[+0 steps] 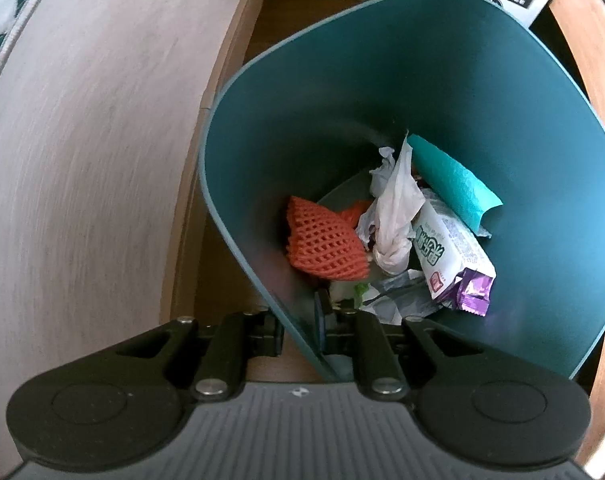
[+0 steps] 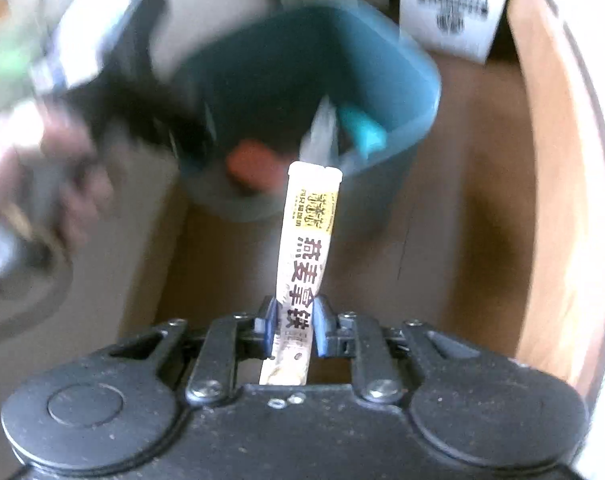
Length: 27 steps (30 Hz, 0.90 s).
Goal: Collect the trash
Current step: 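Carry the snack stick into the teal bin and open the right tool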
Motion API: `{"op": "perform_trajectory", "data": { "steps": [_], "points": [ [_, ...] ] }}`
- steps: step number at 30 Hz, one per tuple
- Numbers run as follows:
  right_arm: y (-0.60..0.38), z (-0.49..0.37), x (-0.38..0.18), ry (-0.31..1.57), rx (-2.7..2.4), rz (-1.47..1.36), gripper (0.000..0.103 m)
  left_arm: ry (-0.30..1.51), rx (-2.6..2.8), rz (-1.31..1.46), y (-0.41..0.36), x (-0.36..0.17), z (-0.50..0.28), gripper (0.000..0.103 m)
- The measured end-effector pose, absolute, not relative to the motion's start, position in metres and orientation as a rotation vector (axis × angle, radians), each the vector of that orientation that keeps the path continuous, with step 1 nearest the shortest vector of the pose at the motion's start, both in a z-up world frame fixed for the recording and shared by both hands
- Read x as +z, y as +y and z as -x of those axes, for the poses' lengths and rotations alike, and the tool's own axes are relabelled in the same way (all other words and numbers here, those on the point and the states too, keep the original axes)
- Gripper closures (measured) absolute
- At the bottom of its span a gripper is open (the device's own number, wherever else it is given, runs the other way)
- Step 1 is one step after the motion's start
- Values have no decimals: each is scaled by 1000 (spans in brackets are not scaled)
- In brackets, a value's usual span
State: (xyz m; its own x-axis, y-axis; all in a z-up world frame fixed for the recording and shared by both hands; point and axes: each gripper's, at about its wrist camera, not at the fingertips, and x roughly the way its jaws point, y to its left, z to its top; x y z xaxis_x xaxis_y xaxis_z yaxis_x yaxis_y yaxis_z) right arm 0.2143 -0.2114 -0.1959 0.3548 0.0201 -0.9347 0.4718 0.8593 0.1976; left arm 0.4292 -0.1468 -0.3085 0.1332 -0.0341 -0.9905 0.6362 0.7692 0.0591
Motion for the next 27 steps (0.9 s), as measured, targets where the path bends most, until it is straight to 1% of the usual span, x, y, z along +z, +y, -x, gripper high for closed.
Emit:
{"op": "perform_trajectory", "data": {
  "steps": [2, 4, 9, 14, 18, 22, 27],
  "points": [
    [-231, -227, -169, 1148, -293, -461, 85, 1354, -523, -536, -146, -308, -428, 89],
    [-244, -241, -153, 1115, -289, -450, 85, 1344, -532, -525, -144, -307, -427, 89],
    [-272, -283, -159, 1074, -278, -407, 85, 1331, -542, -476, -137, -306, -427, 88],
    [-298, -344, -194, 1153, -243, -460, 85, 1319, -541, -452, -132, -305, -424, 88],
    [-288, -367, -225, 1237, -243, -394, 85, 1320, -537, -423, -131, -304, -425, 88],
    [-279, -376, -260, 1303, -247, -361, 85, 1316, -539, -414, -131, -301, -428, 88],
    [-272, -375, -294, 1337, -277, -346, 85, 1314, -543, -384, -129, -302, -431, 87]
  ]
}}
